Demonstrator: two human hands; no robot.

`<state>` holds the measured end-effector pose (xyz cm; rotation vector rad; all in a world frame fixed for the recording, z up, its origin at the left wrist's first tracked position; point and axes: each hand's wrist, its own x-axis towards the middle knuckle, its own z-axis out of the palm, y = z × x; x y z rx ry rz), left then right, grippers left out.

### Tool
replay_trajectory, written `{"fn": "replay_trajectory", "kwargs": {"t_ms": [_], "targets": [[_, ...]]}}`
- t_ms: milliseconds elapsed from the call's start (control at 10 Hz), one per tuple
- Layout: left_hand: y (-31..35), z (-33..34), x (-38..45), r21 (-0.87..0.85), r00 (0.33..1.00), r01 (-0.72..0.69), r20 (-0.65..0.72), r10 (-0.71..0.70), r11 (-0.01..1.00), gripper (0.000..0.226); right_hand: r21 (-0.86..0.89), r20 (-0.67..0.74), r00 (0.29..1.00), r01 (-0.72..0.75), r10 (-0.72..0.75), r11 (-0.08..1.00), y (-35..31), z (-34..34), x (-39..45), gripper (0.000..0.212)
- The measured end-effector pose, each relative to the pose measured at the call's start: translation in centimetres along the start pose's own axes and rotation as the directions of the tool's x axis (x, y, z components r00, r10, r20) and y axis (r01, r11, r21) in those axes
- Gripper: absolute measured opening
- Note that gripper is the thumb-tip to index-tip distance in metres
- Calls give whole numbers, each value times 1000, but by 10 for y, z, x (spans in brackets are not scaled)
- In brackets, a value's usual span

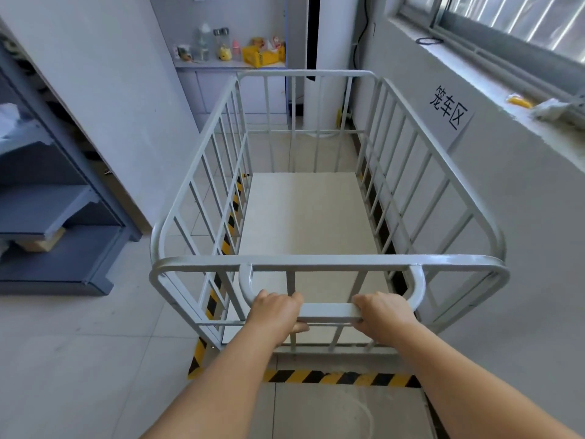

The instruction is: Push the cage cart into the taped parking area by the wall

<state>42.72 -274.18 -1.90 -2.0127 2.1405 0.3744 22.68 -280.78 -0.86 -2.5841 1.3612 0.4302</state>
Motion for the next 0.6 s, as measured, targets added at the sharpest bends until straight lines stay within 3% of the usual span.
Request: {"fn": "replay_trajectory", "kwargs": {"t_ms": [400,500,600], "targets": [[4,1,-1,-9,998,54,-21,-55,998,38,23,13,1000,-17,17,1000,-1,-2,-1,15],[7,0,-6,-43,996,90,-22,-91,995,46,38,3,1000,-7,7,999,-1,-3,-3,26],[9,1,-11,-147,994,80,-62,-90,986,60,97,-38,999,-9,13,995,-1,-1,-6,51]]}}
